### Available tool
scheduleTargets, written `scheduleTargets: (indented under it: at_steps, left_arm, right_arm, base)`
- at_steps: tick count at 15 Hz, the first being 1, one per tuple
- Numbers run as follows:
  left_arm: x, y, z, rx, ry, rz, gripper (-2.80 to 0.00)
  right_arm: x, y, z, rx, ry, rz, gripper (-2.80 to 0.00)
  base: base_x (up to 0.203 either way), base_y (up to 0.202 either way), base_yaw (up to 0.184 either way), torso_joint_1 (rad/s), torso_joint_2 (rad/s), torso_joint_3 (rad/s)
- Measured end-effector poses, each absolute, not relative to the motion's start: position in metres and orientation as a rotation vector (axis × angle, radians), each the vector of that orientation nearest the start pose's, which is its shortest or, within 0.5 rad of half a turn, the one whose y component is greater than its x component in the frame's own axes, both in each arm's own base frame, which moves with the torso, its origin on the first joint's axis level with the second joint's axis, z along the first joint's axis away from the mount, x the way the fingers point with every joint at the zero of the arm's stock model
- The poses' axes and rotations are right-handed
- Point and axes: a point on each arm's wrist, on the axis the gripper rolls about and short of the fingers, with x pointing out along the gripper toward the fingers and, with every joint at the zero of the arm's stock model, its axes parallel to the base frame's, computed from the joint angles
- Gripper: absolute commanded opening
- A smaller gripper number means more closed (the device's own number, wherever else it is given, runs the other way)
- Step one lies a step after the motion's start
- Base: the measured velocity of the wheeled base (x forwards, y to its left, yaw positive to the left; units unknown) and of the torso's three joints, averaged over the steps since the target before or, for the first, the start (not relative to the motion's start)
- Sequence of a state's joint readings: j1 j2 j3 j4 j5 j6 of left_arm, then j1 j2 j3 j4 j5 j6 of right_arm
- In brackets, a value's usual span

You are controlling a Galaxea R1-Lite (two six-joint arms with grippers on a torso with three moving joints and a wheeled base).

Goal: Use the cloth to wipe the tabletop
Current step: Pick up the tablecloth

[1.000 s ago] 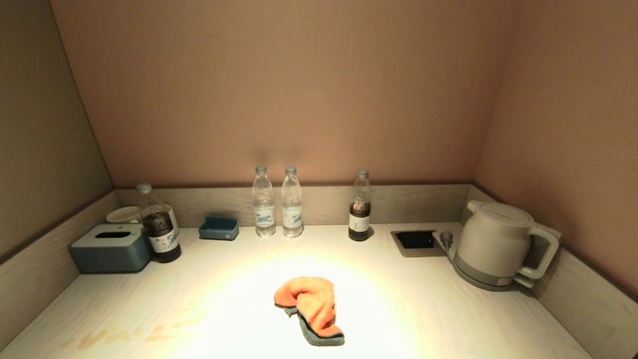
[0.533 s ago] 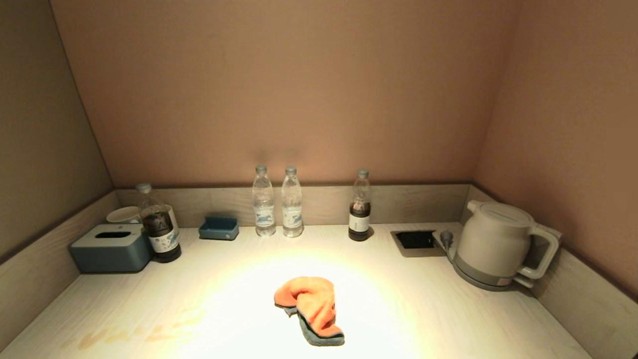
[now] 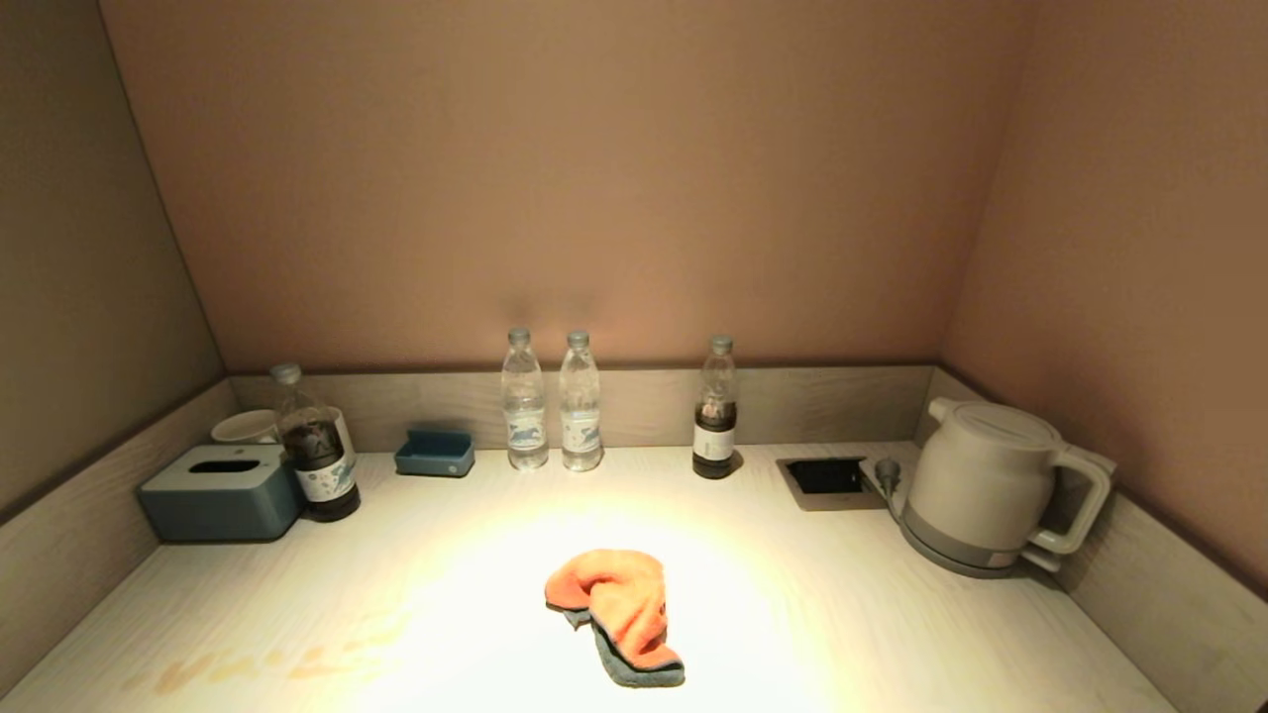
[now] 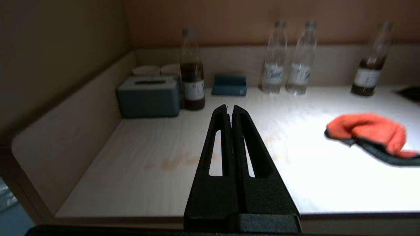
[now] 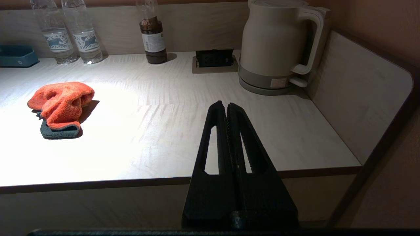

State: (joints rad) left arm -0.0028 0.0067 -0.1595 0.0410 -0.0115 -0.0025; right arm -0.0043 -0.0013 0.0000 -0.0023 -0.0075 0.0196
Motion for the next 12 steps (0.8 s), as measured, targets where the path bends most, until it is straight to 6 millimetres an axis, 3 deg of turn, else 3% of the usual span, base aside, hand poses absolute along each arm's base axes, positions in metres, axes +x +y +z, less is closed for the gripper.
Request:
scheduleTargets:
  at_steps: [3, 5, 8, 12]
  left_arm:
    - [-0.052, 0.0, 0.173, -0.046, -0.191, -0.044, -2.8]
    - [-0.04, -0.001, 0.203, -0.065, -0.138, -0.063, -2.8]
    - [0.008, -0.002, 0.236, -0.116, 0.036, -0.114, -2.8]
    - [0.104, -0.008, 0.248, -0.233, 0.353, -0.26, -2.8]
  right_arm:
    - [-0.023, 0.0, 0.076, 0.02, -0.004, -0.012, -2.8]
    - [-0.023, 0.0, 0.076, 0.02, -0.004, -0.012, -2.8]
    - [-0.023, 0.0, 0.076, 0.02, -0.004, -0.012, -2.8]
    - [-0.023, 0.0, 0.076, 0.02, -0.004, -0.012, -2.8]
  base:
    - [0.0, 0.0, 0.0, 0.0, 0.0, 0.0]
    - [0.0, 0.0, 0.0, 0.0, 0.0, 0.0]
    - [0.0, 0.0, 0.0, 0.0, 0.0, 0.0]
    - [0.0, 0.0, 0.0, 0.0, 0.0, 0.0]
